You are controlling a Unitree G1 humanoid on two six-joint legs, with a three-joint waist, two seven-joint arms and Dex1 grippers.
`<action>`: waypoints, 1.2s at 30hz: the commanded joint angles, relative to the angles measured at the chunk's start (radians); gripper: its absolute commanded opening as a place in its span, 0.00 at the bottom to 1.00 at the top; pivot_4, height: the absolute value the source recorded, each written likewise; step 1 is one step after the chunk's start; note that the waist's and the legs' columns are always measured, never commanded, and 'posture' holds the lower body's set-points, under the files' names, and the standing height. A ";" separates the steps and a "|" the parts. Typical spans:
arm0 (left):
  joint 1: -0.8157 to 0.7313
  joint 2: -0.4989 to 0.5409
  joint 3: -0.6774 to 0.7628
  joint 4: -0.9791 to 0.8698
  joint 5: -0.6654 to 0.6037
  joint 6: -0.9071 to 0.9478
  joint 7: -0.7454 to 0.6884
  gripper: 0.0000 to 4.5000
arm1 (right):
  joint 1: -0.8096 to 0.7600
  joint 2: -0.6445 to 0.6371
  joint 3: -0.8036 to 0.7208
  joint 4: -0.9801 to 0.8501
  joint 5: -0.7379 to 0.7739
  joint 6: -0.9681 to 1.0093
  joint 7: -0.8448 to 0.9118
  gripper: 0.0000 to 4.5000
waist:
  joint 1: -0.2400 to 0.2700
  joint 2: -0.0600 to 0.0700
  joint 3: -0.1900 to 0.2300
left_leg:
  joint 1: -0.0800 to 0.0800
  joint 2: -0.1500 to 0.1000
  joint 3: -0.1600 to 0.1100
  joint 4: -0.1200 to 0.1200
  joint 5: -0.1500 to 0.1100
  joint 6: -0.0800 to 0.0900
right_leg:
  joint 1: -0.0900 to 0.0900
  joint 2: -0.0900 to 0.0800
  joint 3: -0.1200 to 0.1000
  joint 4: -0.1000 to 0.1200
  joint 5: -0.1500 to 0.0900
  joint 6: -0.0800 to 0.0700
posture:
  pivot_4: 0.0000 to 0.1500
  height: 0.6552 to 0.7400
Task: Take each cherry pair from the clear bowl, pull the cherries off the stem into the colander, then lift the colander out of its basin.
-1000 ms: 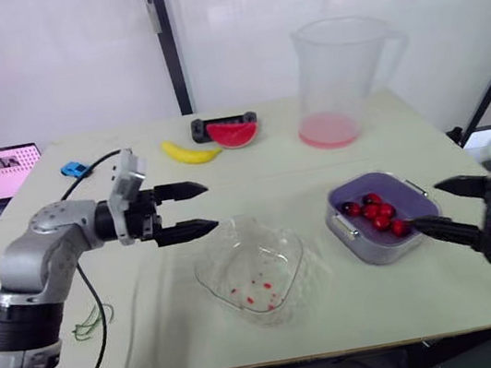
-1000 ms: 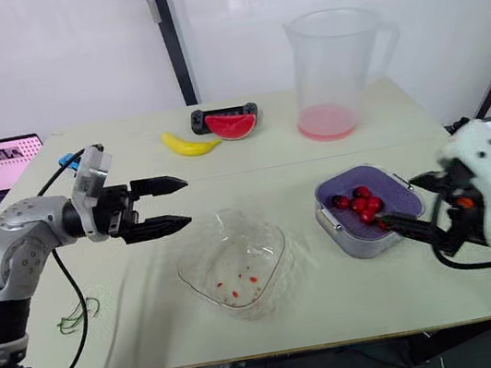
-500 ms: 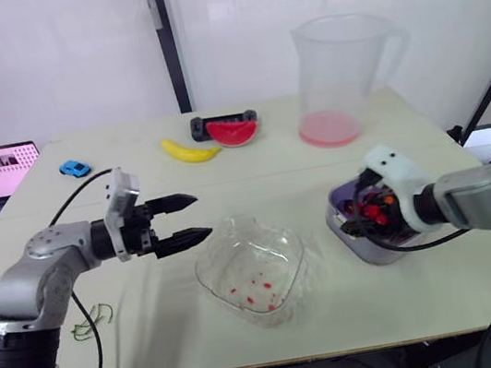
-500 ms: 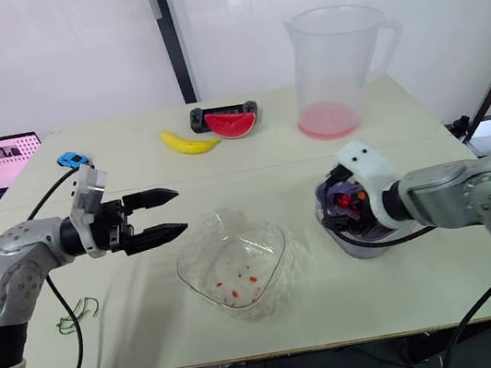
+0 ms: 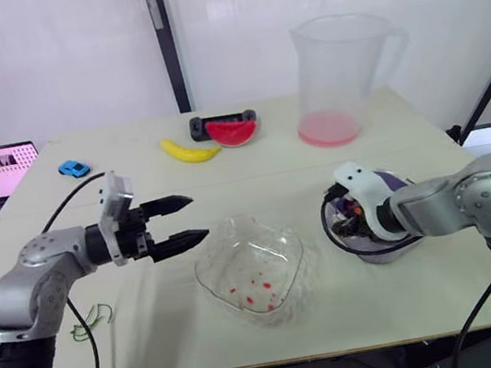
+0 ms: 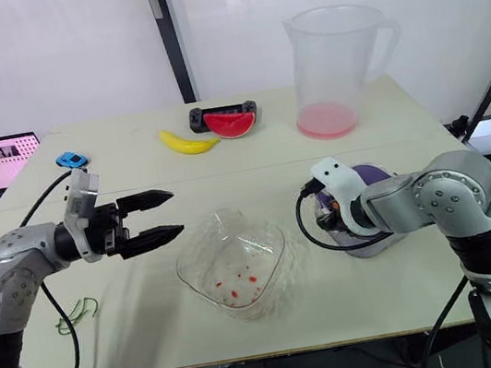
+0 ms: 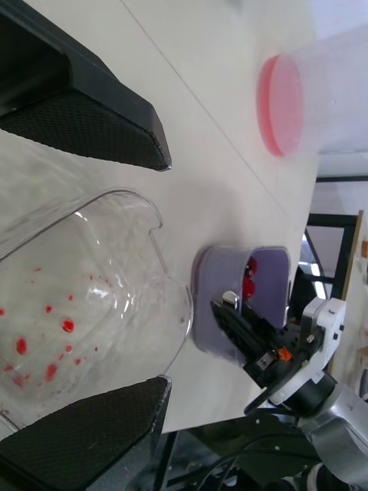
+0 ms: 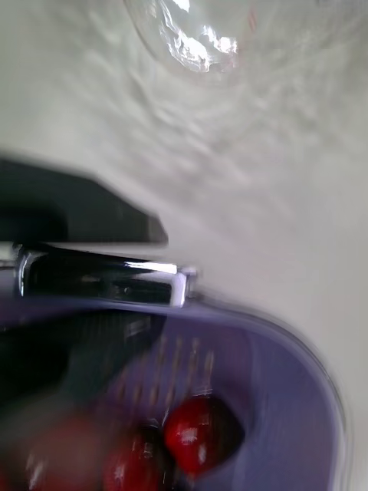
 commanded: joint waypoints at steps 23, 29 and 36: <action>-0.081 -0.028 -0.016 0.013 0.013 -0.023 -0.017 1.00 | 0.001 -0.119 -0.038 -0.111 0.215 0.007 -0.116 0.05 | 0.001 0.000 0.000 | -0.001 0.000 0.000 -0.001 0.000 0.000 | -0.002 0.000 0.000 0.001 0.000 0.000 | 1.00 1.00; -0.108 -0.035 -0.032 0.039 0.020 -0.027 -0.032 1.00 | 0.001 -0.203 -0.079 -0.163 0.236 0.002 -0.046 0.05 | 0.004 0.000 0.000 | -0.002 0.000 0.000 0.000 0.000 0.000 | -0.001 0.000 -0.001 0.000 0.000 0.000 | 1.00 1.00; -0.144 -0.044 -0.052 0.081 0.038 -0.046 -0.057 1.00 | -0.014 -0.252 -0.107 -0.162 0.266 -0.035 -0.003 0.05 | 0.002 0.000 0.000 | -0.002 0.000 0.000 0.000 0.000 0.000 | -0.002 0.000 -0.001 0.000 0.000 0.000 | 1.00 1.00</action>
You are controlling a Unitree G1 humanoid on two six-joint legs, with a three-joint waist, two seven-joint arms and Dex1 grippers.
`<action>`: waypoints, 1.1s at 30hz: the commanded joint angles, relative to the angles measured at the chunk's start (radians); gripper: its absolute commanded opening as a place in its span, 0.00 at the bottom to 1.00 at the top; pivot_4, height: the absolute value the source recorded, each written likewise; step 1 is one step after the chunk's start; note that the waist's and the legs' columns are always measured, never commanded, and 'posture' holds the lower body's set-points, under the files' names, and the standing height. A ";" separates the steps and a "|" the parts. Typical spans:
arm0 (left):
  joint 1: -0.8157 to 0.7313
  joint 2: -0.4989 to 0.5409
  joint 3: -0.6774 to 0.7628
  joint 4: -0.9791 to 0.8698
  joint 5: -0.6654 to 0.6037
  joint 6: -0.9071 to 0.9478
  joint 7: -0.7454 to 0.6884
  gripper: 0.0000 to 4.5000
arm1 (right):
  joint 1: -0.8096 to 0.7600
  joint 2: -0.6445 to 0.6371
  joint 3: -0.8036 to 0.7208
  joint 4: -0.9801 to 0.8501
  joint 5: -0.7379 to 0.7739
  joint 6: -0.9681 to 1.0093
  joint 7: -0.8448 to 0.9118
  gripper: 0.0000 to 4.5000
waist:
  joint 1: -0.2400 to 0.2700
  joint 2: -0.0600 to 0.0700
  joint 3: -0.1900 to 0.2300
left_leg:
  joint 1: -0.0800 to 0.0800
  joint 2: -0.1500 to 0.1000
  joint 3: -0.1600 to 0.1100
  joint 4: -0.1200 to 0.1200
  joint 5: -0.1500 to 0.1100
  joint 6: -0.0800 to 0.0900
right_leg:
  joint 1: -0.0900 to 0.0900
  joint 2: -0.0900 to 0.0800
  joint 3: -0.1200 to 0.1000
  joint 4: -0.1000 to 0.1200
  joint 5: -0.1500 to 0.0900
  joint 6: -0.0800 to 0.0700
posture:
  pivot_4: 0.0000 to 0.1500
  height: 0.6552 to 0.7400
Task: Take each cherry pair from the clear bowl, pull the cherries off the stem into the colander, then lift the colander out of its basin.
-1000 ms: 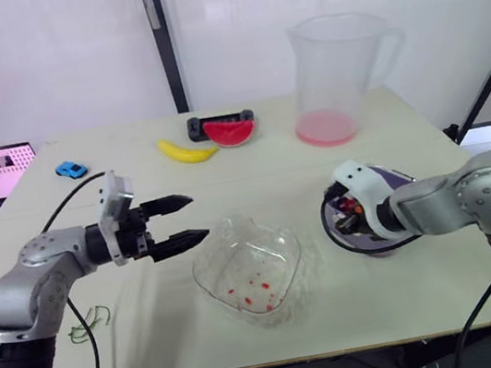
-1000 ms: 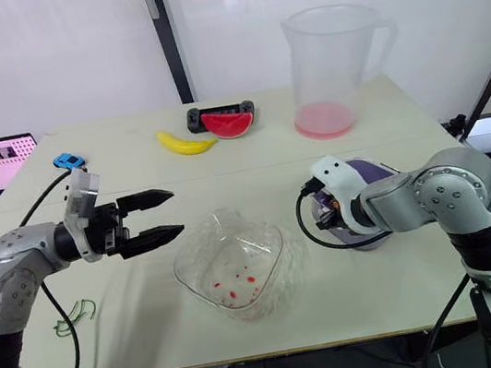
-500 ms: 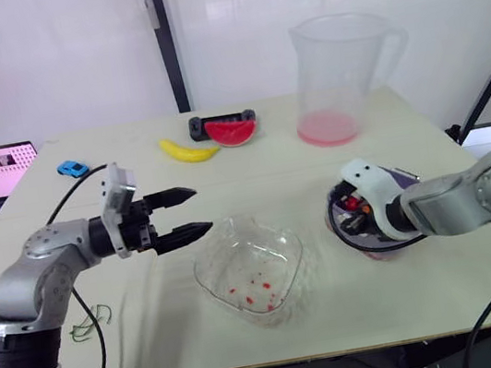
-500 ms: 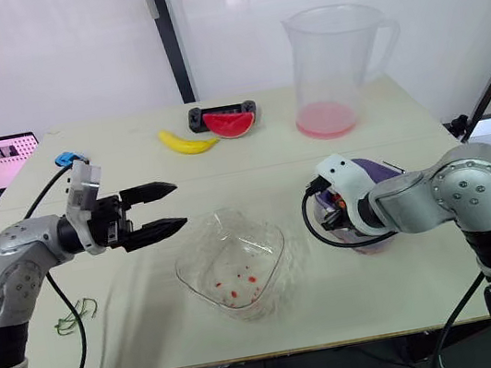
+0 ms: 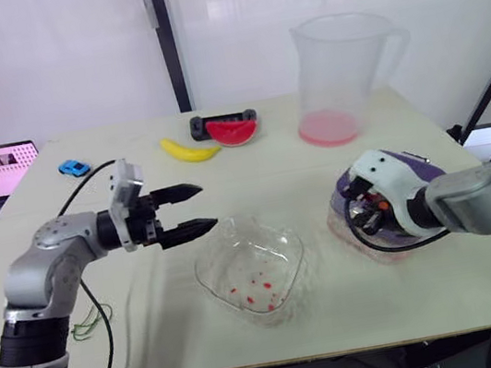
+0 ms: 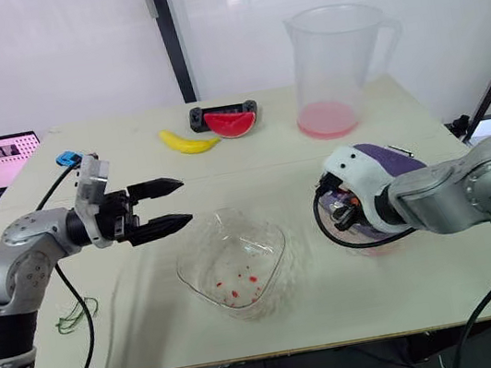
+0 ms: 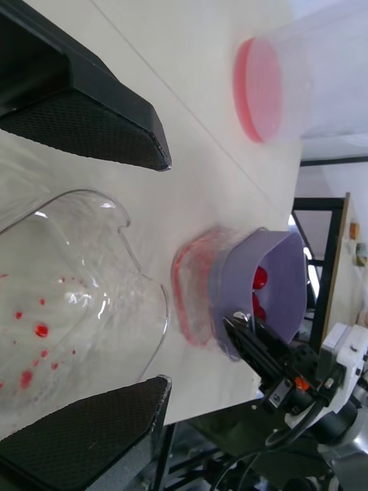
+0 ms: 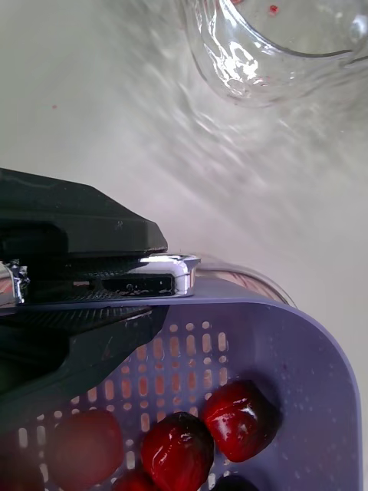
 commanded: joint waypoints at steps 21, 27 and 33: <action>-0.041 -0.010 -0.008 0.030 0.025 -0.042 -0.039 1.00 | -0.089 -0.205 0.018 0.021 0.251 -0.189 -0.062 0.05 | -0.001 0.000 0.000 | -0.001 0.000 0.000 0.000 0.000 0.000 | -0.001 0.000 0.000 0.000 0.000 0.000 | 1.00 1.00; -0.033 -0.006 -0.001 0.024 0.022 -0.039 -0.041 1.00 | -0.058 -0.237 0.060 -0.001 0.282 -0.231 -0.088 0.05 | -0.001 0.000 0.000 | -0.002 0.001 0.000 0.000 0.000 0.000 | -0.001 0.000 0.000 0.000 0.000 0.000 | 1.00 1.00; -0.021 0.002 0.009 0.015 0.019 -0.033 -0.040 1.00 | -0.064 -0.258 0.086 -0.001 0.311 -0.262 -0.088 0.05 | -0.001 0.000 0.000 | -0.002 0.001 0.000 0.000 0.000 0.000 | -0.002 0.000 0.000 0.000 0.000 0.000 | 1.00 1.00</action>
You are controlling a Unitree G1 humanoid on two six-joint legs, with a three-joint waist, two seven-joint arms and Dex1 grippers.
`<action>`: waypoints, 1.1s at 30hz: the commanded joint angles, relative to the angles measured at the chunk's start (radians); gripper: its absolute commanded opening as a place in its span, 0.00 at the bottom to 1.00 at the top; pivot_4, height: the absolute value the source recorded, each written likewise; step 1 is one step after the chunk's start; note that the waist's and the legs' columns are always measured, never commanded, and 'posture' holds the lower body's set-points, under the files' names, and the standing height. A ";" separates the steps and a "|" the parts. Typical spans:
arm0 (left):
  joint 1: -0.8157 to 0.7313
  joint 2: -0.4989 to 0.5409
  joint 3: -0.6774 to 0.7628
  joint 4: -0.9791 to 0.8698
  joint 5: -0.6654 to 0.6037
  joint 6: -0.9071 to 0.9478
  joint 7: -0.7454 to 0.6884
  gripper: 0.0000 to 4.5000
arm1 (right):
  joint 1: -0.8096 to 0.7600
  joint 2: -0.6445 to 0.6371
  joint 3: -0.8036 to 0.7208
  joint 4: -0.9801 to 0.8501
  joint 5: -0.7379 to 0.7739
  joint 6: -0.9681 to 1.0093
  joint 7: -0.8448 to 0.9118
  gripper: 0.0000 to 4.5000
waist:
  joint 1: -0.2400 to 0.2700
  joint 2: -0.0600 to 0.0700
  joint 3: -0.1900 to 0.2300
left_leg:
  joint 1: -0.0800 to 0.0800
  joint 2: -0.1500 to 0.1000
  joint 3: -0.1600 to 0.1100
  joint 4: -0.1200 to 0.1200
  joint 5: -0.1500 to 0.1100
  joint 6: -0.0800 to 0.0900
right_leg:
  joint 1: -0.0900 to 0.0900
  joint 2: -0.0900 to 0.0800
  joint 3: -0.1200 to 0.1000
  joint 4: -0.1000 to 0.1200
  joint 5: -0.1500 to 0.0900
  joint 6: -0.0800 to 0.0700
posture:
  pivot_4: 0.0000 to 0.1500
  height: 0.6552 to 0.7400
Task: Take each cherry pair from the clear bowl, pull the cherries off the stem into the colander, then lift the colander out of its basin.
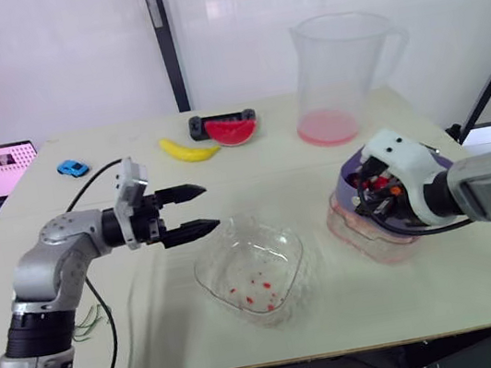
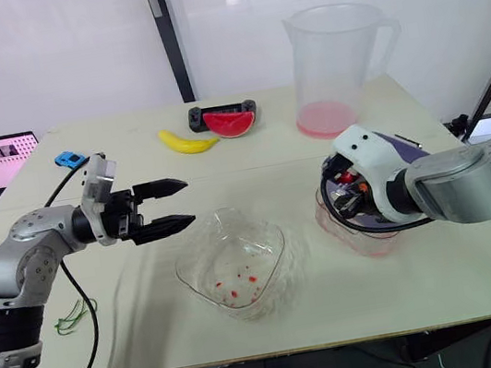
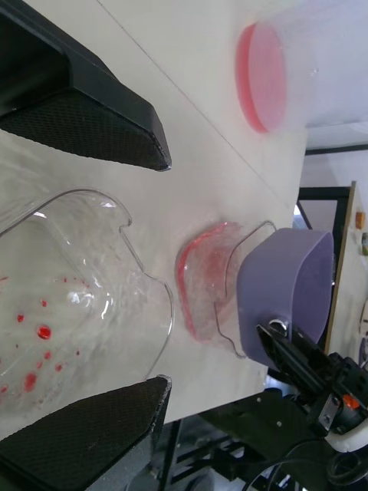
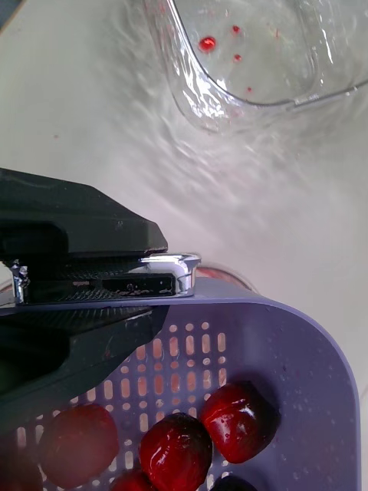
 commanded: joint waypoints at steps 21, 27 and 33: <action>0.045 0.022 0.083 -0.053 -0.034 0.008 0.032 1.00 | -0.099 -0.030 0.024 0.020 -0.054 0.000 0.102 0.05 | -0.002 0.000 0.000 | 0.000 0.002 0.000 0.000 0.000 0.000 | -0.001 0.000 0.000 0.000 0.000 0.000 | 1.00 1.00; 0.108 0.030 0.133 -0.086 -0.045 0.002 0.074 1.00 | -0.399 0.103 0.226 0.118 -0.474 0.036 0.497 0.05 | -0.005 0.001 0.000 | -0.001 0.004 0.001 -0.001 0.000 0.000 | -0.002 0.002 0.000 0.000 0.000 0.000 | 1.00 1.00; 0.208 0.043 0.188 -0.165 -0.062 0.012 0.122 1.00 | -0.570 0.248 0.556 0.343 -1.010 -0.285 1.010 0.05 | -0.003 0.001 0.000 | -0.002 0.003 0.001 0.000 0.000 0.000 | -0.004 0.002 0.000 0.000 0.000 0.000 | 1.00 1.00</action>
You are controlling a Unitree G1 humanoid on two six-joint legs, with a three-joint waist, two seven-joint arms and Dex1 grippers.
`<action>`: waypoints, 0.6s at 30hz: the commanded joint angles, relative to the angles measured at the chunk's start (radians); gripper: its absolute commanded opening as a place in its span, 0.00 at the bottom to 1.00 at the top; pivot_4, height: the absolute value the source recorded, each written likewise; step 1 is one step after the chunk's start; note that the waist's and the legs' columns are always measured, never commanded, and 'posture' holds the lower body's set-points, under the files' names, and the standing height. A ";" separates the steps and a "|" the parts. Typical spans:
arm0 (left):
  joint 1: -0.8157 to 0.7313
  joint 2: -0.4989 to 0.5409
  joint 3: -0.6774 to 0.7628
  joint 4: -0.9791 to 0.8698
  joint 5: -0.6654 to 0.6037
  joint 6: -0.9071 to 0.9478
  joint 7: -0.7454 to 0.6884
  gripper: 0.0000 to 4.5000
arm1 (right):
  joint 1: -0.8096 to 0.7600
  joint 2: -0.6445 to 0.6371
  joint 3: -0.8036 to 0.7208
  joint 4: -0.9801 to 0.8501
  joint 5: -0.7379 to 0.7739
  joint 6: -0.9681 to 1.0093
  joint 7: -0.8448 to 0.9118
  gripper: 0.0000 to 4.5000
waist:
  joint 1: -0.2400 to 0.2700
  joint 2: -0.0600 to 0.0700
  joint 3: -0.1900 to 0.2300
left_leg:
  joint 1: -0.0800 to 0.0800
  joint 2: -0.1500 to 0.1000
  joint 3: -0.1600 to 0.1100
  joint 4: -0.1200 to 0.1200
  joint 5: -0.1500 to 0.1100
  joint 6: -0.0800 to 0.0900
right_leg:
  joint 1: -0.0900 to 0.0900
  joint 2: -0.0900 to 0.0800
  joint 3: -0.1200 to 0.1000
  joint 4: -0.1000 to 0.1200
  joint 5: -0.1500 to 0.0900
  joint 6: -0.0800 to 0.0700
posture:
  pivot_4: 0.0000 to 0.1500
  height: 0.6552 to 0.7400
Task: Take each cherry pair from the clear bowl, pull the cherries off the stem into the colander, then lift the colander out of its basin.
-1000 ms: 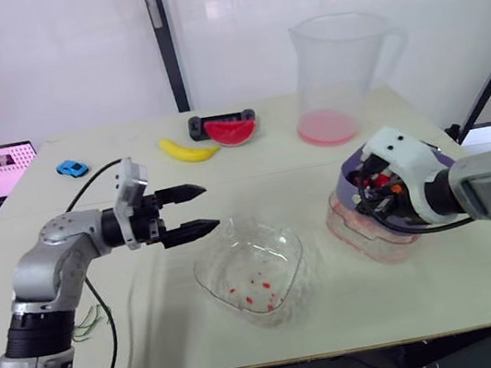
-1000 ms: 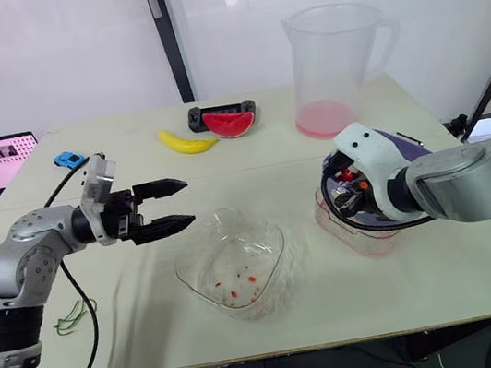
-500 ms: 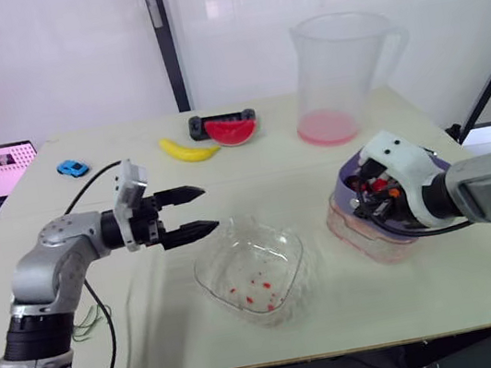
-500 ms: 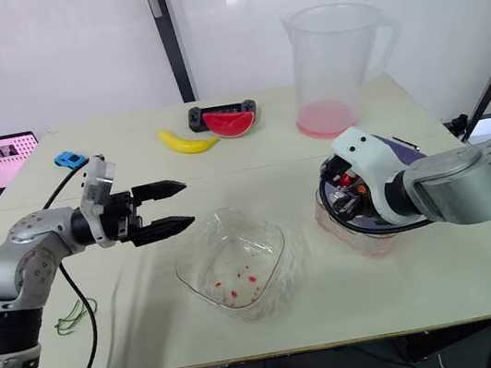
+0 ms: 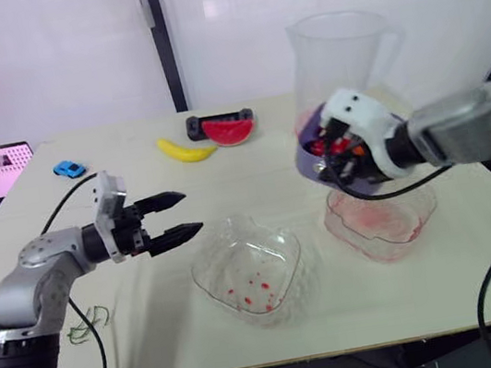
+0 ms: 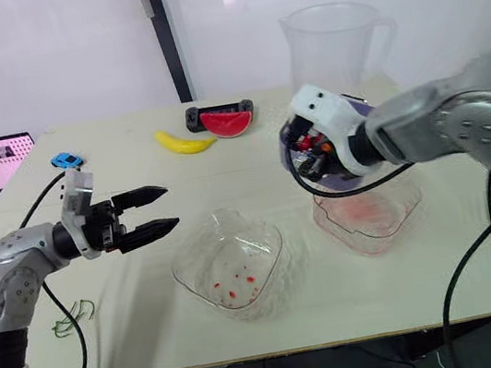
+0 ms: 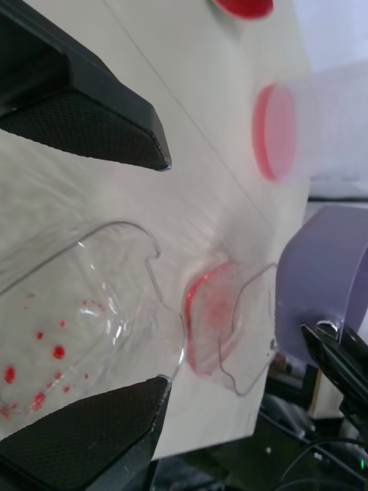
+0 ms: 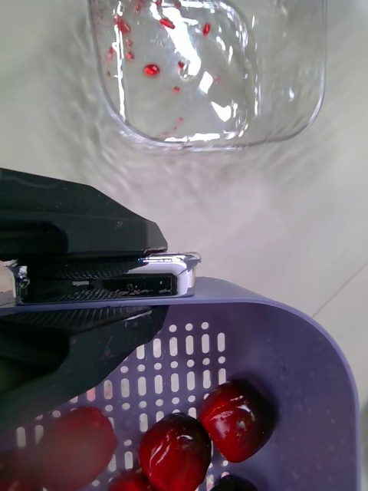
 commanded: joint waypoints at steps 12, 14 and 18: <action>0.248 0.068 0.214 -0.261 -0.111 0.063 0.147 1.00 | -0.093 0.451 0.257 0.676 -0.768 -0.670 0.730 0.05 | -0.023 0.000 0.000 | -0.001 -0.004 -0.001 -0.001 0.004 -0.008 | -0.007 -0.002 0.001 0.010 0.000 0.000 | 1.00 1.00; 0.265 0.073 0.227 -0.278 -0.123 0.070 0.160 1.00 | -0.073 0.486 0.239 0.714 -0.799 -0.694 0.758 0.05 | -0.021 0.000 0.000 | -0.001 -0.004 -0.002 0.000 0.004 -0.007 | -0.007 -0.002 0.001 0.012 0.000 0.000 | 1.00 1.00; 0.287 0.084 0.243 -0.295 -0.137 0.075 0.179 1.00 | -0.045 0.533 0.216 0.778 -0.860 -0.731 0.819 0.05 | -0.022 0.000 0.000 | -0.001 -0.005 -0.003 0.000 0.004 -0.008 | -0.007 -0.002 0.001 0.013 0.000 0.000 | 1.00 1.00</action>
